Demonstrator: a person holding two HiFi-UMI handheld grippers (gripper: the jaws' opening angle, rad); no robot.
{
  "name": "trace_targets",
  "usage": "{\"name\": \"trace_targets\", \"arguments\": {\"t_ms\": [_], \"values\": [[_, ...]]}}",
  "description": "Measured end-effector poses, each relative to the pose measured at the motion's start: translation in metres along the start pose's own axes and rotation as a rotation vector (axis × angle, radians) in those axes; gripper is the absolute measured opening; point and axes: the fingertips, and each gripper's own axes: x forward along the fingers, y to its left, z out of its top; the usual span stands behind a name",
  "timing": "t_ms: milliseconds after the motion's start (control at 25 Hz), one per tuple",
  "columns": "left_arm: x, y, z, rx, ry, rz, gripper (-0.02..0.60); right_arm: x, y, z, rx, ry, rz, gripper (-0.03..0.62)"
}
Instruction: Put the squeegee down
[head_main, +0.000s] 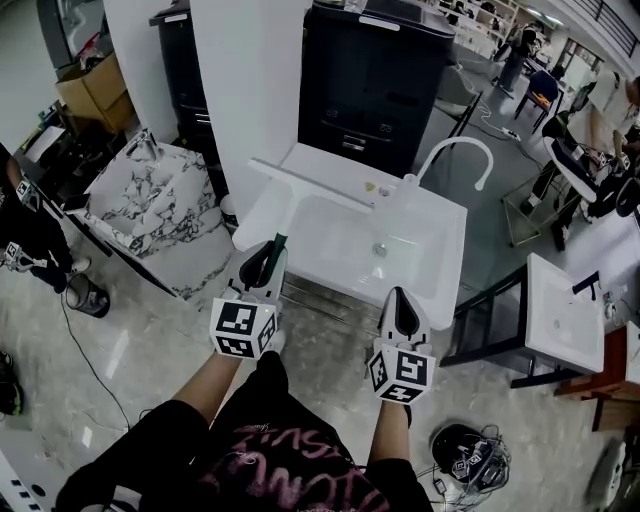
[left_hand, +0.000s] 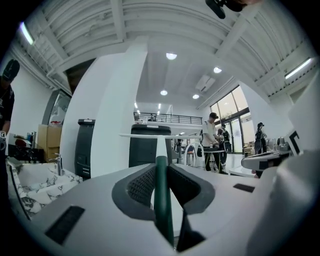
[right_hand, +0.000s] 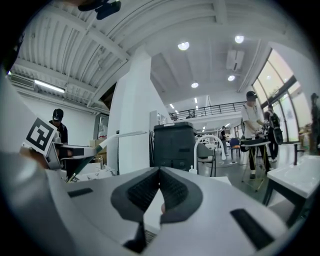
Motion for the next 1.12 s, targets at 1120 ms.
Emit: {"name": "trace_targets", "arguments": {"t_ms": [1120], "values": [[0.175, 0.084, -0.035, -0.086, 0.082, -0.114, 0.086, 0.187, 0.002, -0.015, 0.005, 0.111, -0.073, 0.021]]}}
